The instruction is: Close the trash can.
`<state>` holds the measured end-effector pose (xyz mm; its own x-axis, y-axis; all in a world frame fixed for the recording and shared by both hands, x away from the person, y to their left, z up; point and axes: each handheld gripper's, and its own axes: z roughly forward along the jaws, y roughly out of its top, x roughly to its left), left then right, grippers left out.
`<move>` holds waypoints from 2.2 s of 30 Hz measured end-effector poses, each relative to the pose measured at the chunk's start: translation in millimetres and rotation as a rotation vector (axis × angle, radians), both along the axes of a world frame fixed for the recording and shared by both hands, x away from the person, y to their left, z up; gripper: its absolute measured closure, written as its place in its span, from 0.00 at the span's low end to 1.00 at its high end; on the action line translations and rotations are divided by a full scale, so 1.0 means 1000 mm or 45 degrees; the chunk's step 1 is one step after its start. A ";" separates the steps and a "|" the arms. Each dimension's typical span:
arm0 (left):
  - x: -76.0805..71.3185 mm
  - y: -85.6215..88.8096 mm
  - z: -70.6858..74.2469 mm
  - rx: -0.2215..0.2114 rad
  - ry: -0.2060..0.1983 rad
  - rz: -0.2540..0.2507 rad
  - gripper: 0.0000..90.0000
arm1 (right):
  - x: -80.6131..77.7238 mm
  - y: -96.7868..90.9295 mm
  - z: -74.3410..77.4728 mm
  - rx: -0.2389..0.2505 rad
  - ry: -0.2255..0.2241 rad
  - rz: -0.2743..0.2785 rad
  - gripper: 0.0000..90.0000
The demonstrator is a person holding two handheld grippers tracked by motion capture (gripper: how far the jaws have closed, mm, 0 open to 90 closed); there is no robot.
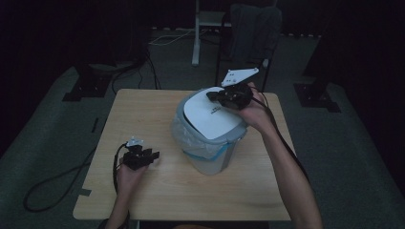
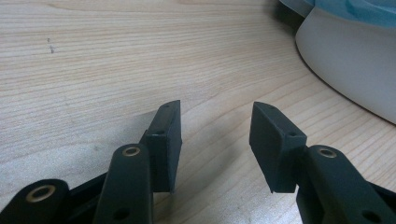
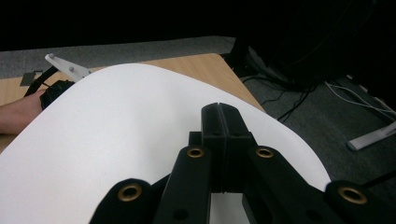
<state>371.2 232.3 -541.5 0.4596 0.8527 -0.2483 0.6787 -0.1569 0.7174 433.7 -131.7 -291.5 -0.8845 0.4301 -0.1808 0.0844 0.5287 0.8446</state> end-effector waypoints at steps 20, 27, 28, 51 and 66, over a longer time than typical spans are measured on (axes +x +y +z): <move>0.000 0.000 0.000 0.002 0.001 0.001 0.60 | 0.006 0.012 -0.004 -0.118 0.060 -0.004 1.00; 0.000 0.000 0.000 -0.001 0.000 0.002 0.60 | 0.007 0.022 -0.003 -0.144 0.062 0.009 1.00; 0.000 0.000 0.000 0.000 0.000 0.002 0.60 | 0.007 0.024 -0.003 -0.143 0.066 0.019 1.00; 0.000 0.000 0.000 -0.002 0.000 0.004 0.60 | 0.008 0.032 -0.005 -0.165 0.104 -0.002 1.00; 0.000 0.000 0.000 -0.002 -0.005 0.003 0.60 | 0.004 0.013 0.002 -0.094 0.060 -0.009 1.00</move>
